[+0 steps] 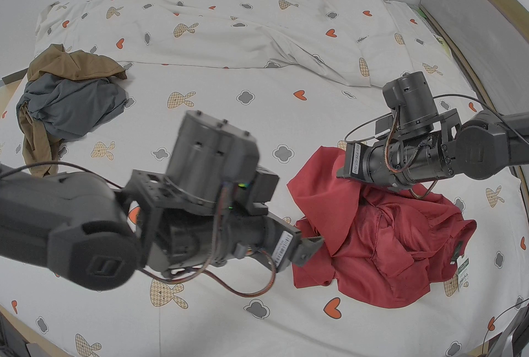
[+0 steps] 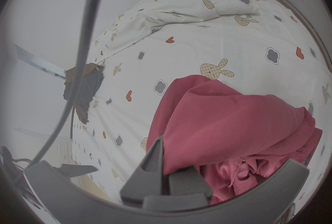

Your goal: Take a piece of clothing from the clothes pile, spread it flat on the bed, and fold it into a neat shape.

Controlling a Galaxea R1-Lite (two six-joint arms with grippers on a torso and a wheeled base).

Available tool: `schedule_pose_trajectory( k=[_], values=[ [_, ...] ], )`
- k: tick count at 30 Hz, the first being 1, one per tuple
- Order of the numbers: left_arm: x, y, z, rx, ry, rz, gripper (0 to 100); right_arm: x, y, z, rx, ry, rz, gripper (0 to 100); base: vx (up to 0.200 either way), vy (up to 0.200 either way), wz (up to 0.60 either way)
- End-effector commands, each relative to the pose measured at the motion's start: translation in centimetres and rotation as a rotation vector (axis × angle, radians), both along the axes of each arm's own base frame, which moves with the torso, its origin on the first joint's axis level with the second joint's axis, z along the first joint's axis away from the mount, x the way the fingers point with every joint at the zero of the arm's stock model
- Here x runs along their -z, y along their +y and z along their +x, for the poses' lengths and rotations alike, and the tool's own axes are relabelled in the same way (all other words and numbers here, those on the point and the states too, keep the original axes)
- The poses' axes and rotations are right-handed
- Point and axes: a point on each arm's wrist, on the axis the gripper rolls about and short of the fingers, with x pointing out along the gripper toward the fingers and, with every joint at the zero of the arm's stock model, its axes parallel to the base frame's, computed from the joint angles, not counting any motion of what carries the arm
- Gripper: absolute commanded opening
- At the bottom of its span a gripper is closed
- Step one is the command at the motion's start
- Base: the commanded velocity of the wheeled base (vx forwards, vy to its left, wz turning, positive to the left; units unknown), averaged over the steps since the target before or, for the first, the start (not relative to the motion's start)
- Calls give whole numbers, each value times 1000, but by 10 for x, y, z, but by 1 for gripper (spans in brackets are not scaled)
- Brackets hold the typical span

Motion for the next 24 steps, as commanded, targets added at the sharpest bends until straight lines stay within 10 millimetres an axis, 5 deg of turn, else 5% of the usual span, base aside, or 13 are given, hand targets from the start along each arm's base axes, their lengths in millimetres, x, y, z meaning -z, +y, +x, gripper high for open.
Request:
schedule_pose_trajectory(
  k=[1, 15, 16, 24],
  values=[
    [34, -38, 16, 37, 54, 77, 100, -9, 4, -7, -23, -15, 16, 0, 0, 0, 0],
    [57, -78, 52, 84, -9, 124, 100, -23, 2, -22, -47, -36, 39, 0, 0, 0, 0],
    [58, -80, 55, 79, -12, 125, 0, -24, 1, -24, -48, -41, 41, 0, 0, 0, 0],
    [54, -77, 53, 69, -26, 128, 0, -17, 0, -25, -46, -19, 27, 0, 0, 0, 0]
  ],
)
